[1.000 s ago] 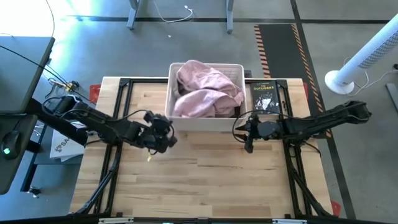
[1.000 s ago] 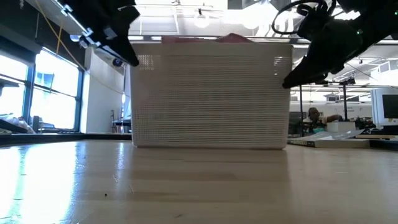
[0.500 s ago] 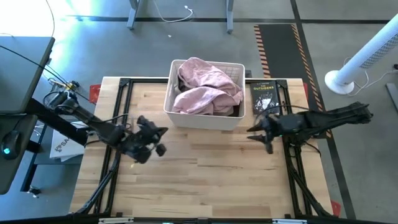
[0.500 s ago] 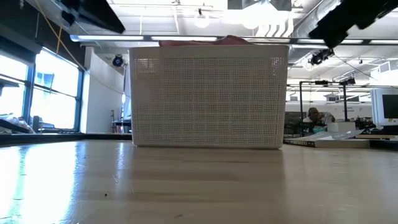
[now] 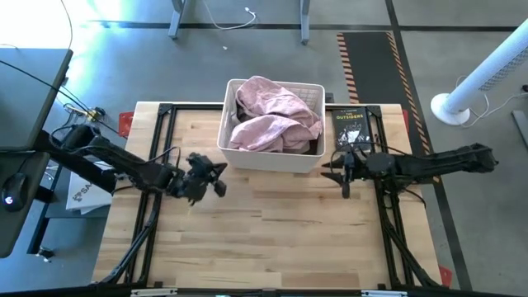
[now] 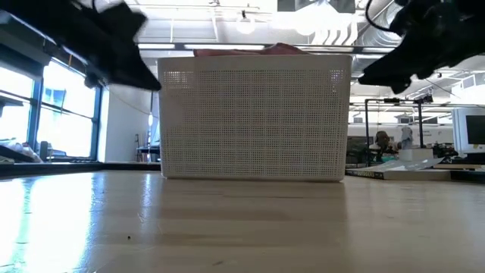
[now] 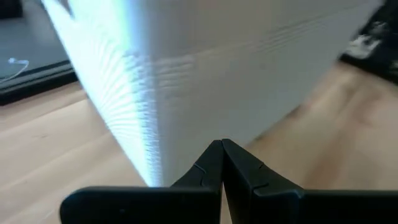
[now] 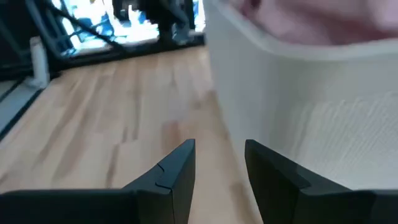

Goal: Sort clothes
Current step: Adjust the white bin, then return to Home Position

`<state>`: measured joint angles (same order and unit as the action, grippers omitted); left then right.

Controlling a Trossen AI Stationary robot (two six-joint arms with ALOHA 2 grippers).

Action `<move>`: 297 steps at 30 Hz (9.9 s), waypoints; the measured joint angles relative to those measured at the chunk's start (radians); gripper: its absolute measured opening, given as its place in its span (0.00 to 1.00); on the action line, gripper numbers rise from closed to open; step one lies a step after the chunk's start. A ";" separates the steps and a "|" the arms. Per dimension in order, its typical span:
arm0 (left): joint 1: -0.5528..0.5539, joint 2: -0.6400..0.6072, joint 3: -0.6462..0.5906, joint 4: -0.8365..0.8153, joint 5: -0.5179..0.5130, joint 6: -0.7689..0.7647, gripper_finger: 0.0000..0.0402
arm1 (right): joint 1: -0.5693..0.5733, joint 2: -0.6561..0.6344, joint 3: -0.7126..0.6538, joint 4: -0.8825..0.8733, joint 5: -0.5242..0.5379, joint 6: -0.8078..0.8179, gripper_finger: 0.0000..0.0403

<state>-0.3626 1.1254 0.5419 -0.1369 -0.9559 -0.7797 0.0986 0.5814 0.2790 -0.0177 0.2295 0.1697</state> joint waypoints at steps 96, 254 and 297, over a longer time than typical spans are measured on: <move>0.312 -1.062 -0.530 0.260 0.385 0.739 0.00 | -0.495 -0.522 -0.270 0.059 -0.394 0.007 0.00; 0.389 -1.122 -0.529 0.141 0.944 0.783 0.01 | -0.003 -0.568 -0.270 0.060 -0.403 -0.440 0.00; 0.389 -1.122 -0.529 0.141 0.944 0.783 0.01 | -0.002 -0.568 -0.270 0.060 -0.403 -0.440 0.00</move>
<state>0.0265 0.0033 0.0124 0.0040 -0.0119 0.0036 0.0962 0.0130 0.0086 0.0426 -0.1734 -0.2705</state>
